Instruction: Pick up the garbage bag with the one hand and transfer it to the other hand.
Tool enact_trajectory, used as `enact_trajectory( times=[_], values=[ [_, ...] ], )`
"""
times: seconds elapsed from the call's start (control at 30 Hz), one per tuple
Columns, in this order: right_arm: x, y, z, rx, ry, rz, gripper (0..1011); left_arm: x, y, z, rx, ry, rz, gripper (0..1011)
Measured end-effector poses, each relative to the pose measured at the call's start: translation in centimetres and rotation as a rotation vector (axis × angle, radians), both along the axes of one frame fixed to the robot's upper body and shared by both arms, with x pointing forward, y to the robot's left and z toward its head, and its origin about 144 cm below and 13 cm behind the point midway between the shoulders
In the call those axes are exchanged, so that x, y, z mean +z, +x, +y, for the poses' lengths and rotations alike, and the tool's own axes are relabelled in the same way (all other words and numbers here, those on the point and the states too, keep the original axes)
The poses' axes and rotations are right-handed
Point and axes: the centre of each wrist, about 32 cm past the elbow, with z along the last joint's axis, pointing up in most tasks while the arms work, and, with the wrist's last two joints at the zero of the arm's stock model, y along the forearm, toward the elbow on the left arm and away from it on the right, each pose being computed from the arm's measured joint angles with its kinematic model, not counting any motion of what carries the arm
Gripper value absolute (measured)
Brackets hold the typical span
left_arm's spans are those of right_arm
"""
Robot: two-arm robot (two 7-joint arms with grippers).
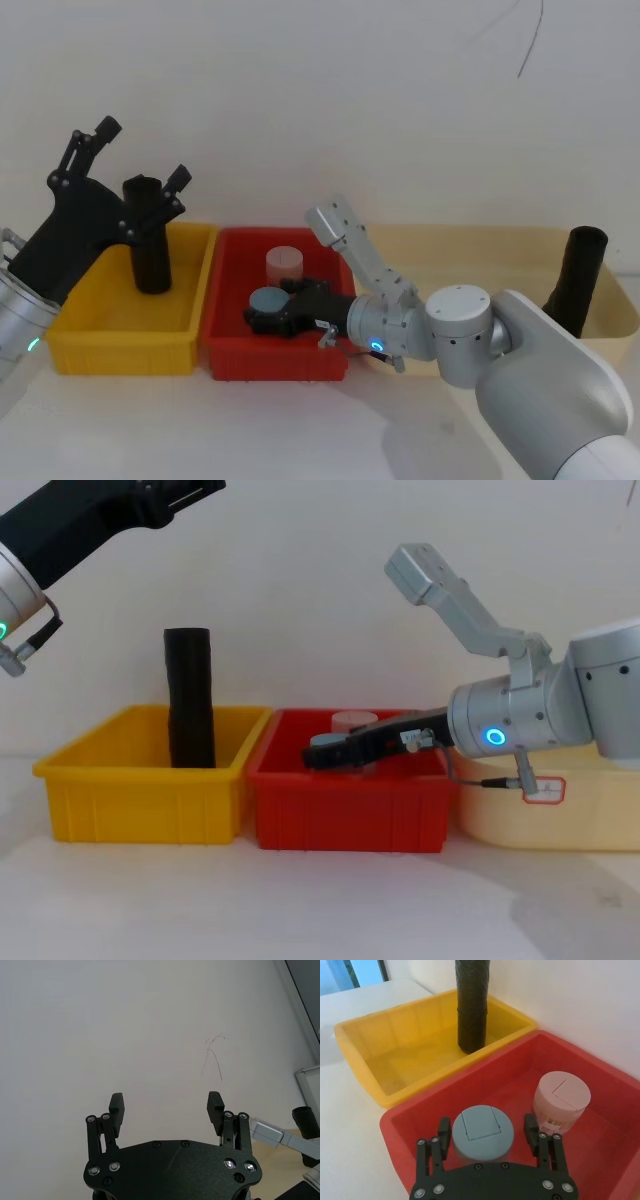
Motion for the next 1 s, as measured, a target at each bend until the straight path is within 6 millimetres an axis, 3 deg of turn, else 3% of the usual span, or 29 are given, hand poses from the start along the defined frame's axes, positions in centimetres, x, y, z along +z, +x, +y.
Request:
enact_trajectory(
  times=[0.3,0.6,1.0],
  values=[
    [0.2,-0.1,-0.1,-0.002,0.007,-0.002,667,0.0,0.0,0.0,0.0,0.0,0.0,1000],
    [1.4,-0.4,-0.4,0.011,0.059,-0.034,663,0.0,0.0,0.0,0.0,0.0,0.0,1000],
    [5.2,-1.5,-1.6,0.029,0.154,-0.157,663,0.0,0.0,0.0,0.0,0.0,0.0,1000]
  ],
)
